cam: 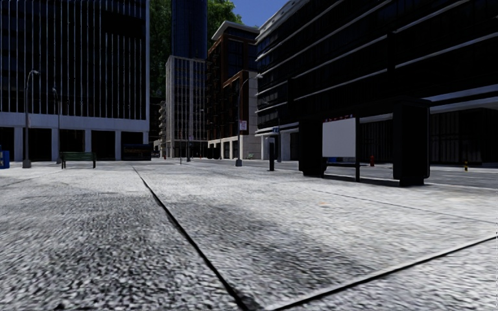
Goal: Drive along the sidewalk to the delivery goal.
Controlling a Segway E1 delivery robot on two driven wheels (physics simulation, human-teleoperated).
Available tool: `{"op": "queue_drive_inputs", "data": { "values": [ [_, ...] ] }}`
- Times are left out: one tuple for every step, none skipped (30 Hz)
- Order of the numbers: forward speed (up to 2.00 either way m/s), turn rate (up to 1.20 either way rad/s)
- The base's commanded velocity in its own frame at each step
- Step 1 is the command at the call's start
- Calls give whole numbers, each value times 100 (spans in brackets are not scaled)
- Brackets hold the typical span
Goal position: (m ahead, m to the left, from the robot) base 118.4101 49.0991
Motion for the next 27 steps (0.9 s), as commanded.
{"op": "queue_drive_inputs", "data": {
  "values": [
    [200, 0],
    [200, 0],
    [200, 0],
    [200, 0],
    [200, 0],
    [200, 0],
    [200, 0],
    [200, 0],
    [200, 0],
    [200, 0],
    [200, 0],
    [200, 0],
    [200, 0],
    [200, 0],
    [200, 0],
    [200, 0],
    [200, 0],
    [200, 0],
    [200, 0],
    [200, 0],
    [200, 0],
    [200, 0],
    [200, 0],
    [200, 0],
    [200, 0],
    [200, 0],
    [200, 0]
  ]
}}
